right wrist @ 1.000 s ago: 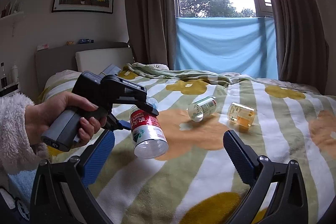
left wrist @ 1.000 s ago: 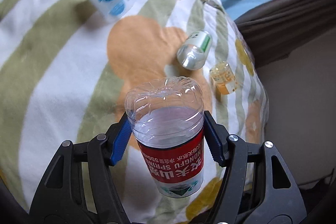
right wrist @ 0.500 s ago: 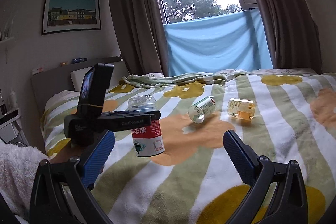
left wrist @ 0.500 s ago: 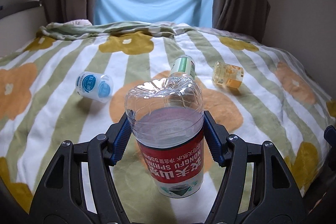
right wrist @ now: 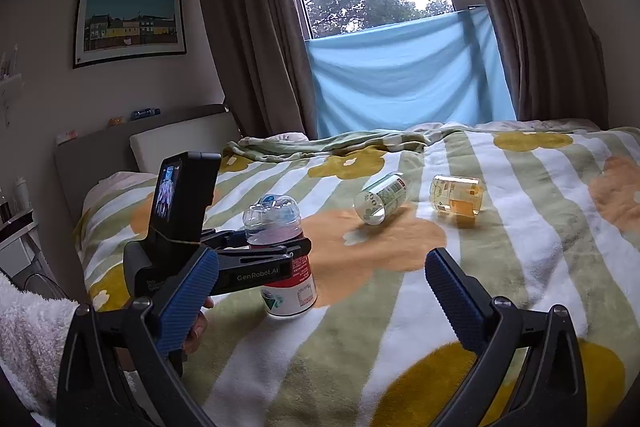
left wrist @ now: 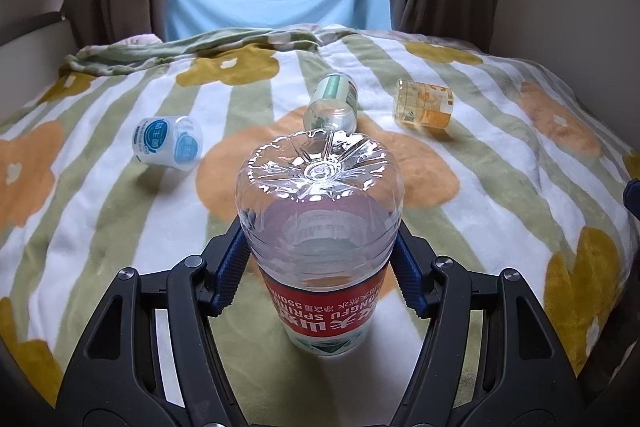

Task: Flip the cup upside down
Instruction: 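Lift the bottle with the left gripper and stand it upright on the bed, then open the left gripper and withdraw it from the bottle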

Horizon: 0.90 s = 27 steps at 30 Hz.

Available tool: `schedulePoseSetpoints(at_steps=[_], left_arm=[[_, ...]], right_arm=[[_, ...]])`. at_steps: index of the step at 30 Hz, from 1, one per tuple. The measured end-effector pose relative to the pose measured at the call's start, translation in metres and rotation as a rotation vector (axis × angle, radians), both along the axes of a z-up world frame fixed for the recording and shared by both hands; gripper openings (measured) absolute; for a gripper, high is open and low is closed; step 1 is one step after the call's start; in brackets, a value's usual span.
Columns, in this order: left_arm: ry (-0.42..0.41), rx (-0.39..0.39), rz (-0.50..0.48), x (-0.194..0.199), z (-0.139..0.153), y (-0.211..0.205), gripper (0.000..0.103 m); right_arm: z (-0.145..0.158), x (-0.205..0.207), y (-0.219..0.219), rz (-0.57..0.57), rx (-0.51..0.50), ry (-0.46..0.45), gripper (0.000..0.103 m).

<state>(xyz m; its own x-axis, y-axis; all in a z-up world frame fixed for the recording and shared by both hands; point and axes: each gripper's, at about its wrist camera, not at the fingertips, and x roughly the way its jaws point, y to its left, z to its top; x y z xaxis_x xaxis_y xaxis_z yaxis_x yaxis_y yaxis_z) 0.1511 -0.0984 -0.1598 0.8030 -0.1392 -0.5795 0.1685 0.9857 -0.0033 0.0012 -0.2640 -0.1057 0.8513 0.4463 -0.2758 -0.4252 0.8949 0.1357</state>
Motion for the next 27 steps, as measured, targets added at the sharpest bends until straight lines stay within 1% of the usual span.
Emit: schedulePoseSetpoints(at_steps=[6, 10, 11, 12, 13, 14, 16, 20, 27], left_arm=[[0.01, -0.009, 0.006, -0.007, 0.0, 0.004, 0.062], [0.005, -0.005, -0.008, -0.008, 0.002, 0.003, 0.062], [0.001, 0.009, -0.008, -0.009, 0.003, 0.002, 0.068], [-0.005, 0.03, -0.003, -0.009, 0.003, -0.001, 0.085], [-0.014, 0.052, 0.006, -0.01, 0.004, -0.002, 0.096], [-0.038, 0.076, 0.016, -0.013, 0.006, -0.004, 0.103], [-0.063, 0.095, -0.004, -0.017, 0.01, -0.008, 0.103], [-0.071, 0.128, -0.025, -0.021, 0.014, -0.014, 0.103], [-0.077, 0.107, -0.013, -0.035, 0.029, -0.004, 0.103]], right_arm=[[-0.001, 0.001, 0.002, 0.006, -0.003, 0.001, 0.103], [-0.001, 0.002, 0.002, 0.01, 0.0, 0.007, 0.103], [-0.001, 0.002, 0.002, 0.01, 0.0, 0.006, 0.103], [-0.001, 0.002, 0.002, 0.009, 0.0, 0.006, 0.103], [-0.001, 0.002, 0.003, 0.009, 0.001, 0.007, 0.103], [-0.001, 0.002, 0.003, 0.009, 0.001, 0.007, 0.103], [-0.002, 0.002, 0.003, 0.007, 0.001, 0.009, 0.103], [-0.002, 0.003, 0.004, 0.005, 0.002, 0.011, 0.103], [0.005, -0.001, 0.009, 0.004, -0.006, -0.004, 0.103]])
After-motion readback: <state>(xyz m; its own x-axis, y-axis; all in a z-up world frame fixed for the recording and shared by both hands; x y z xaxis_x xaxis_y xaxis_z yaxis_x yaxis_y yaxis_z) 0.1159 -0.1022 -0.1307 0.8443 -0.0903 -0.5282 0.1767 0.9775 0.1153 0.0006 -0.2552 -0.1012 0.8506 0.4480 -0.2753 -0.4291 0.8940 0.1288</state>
